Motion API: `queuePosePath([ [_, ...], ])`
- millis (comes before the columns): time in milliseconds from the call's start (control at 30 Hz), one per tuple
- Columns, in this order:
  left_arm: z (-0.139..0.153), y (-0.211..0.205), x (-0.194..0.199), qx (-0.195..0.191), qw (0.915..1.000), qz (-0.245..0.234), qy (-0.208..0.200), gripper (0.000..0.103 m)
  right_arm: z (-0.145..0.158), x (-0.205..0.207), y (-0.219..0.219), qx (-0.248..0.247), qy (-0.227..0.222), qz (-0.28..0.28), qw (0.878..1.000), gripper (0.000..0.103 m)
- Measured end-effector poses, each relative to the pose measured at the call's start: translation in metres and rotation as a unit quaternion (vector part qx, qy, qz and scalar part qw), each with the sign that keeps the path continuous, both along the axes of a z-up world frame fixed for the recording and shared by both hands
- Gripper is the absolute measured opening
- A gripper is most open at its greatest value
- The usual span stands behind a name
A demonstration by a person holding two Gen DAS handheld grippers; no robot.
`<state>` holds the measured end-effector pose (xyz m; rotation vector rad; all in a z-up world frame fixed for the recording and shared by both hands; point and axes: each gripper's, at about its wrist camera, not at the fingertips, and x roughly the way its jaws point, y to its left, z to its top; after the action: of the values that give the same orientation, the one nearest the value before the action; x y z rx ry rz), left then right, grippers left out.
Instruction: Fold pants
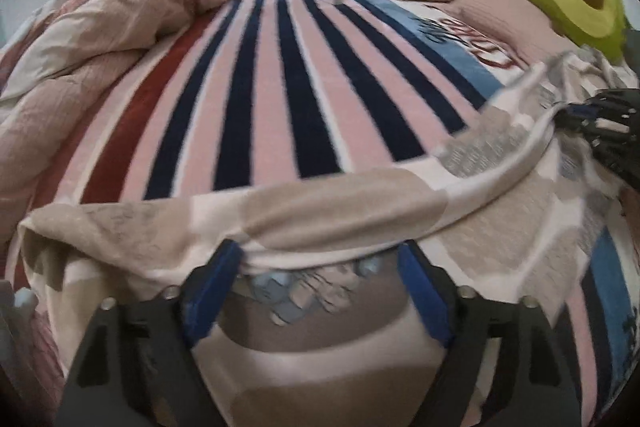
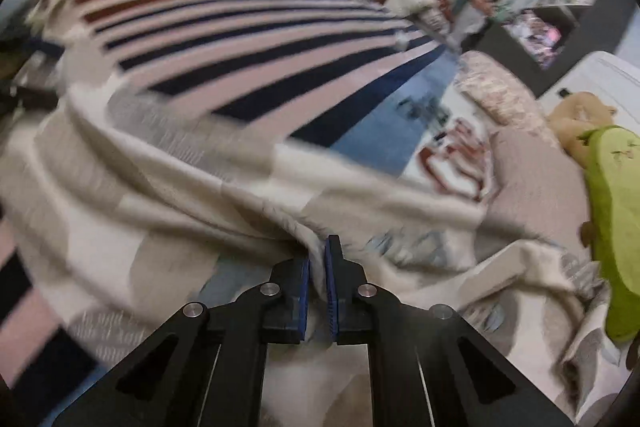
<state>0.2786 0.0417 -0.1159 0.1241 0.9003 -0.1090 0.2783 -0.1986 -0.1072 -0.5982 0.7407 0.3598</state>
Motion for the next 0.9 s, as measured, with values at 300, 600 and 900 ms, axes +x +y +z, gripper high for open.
queuePosePath([
  [300,-0.001,0.033,0.036,0.039,0.9921,0.108,-0.049,0.078,0.013,0.058,0.014,0.019,-0.038,-0.048,0.998,0.010],
  [600,0.065,0.052,-0.032,-0.072,0.9893,0.097,-0.082,0.092,0.036,0.013,0.001,0.122,0.000,-0.035,0.992,0.058],
  [900,0.027,0.052,-0.116,-0.200,0.9693,0.143,-0.003,0.092,0.031,-0.085,-0.005,0.233,0.043,-0.005,0.972,0.059],
])
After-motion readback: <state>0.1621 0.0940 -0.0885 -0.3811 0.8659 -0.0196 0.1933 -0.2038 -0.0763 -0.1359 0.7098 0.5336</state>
